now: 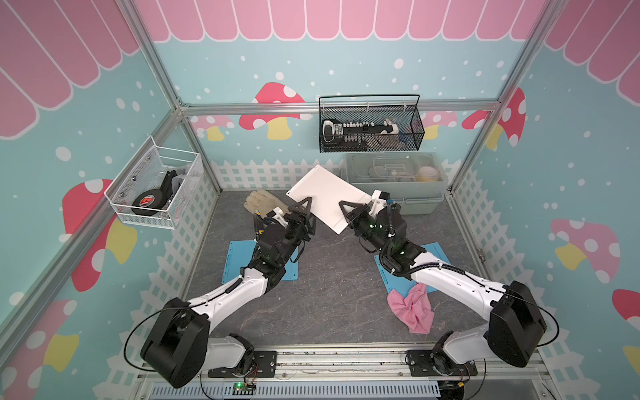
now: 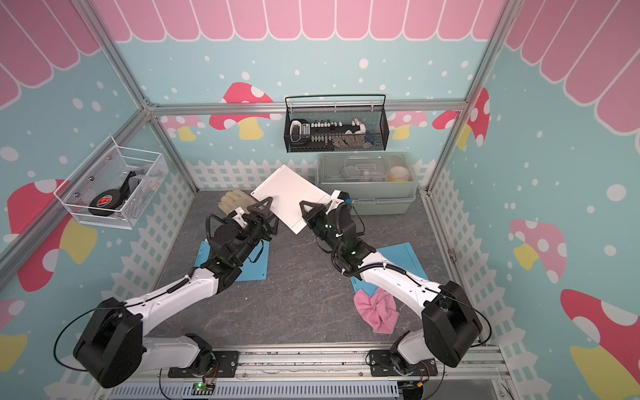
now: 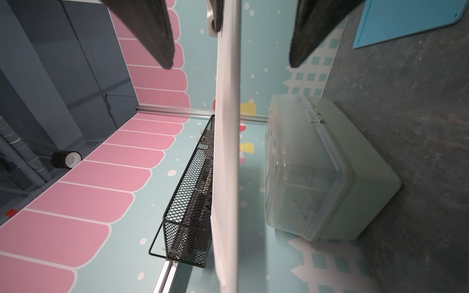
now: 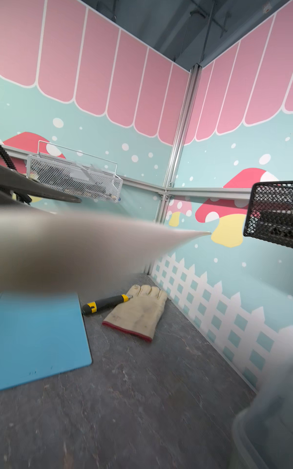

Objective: Wipe the drawing tablet
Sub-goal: Adjust the drawing tablet at the center of the board.

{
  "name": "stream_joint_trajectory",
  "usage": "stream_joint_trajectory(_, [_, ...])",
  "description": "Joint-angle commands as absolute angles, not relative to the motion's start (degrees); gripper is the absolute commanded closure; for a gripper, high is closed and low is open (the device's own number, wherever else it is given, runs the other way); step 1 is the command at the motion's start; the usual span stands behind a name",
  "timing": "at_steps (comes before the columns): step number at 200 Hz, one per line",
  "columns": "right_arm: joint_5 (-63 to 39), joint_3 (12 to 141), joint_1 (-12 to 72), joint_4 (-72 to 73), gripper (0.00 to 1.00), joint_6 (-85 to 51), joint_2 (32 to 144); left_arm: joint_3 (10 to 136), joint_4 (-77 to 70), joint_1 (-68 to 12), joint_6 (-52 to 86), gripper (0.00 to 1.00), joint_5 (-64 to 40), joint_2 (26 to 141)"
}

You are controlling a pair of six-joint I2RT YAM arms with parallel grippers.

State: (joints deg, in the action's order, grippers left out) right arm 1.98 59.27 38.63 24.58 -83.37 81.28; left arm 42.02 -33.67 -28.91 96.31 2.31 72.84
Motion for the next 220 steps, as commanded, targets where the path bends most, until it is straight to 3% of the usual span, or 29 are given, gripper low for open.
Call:
stream_joint_trajectory(1, [-4.48,61.61,34.32,17.48,1.0,-78.57,75.67,43.94,-9.07,-28.42,92.41,0.24,0.06,65.61])
stream_joint_trajectory(42, [-21.65,58.85,30.87,-5.12,1.0,-61.8,68.75,53.34,36.03,-26.16,78.97,0.21,-0.76,56.96])
stream_joint_trajectory(74, [-42.57,46.51,31.8,-5.8,1.0,-59.99,68.08,60.1,53.1,-23.74,66.63,0.21,-0.37,55.61])
stream_joint_trajectory(110, [-50.89,37.85,33.21,-0.65,1.0,-60.09,68.19,58.47,54.45,-23.77,59.97,0.22,-4.82,54.85])
stream_joint_trajectory(143, [-56.57,34.84,33.91,13.25,1.0,-66.01,76.58,52.98,52.54,-24.44,58.18,0.23,-7.15,54.47])
stream_joint_trajectory(220, [-57.7,40.48,33.72,9.33,1.0,-54.5,93.2,41.36,48.08,-27.95,59.8,0.24,-6.46,50.29])
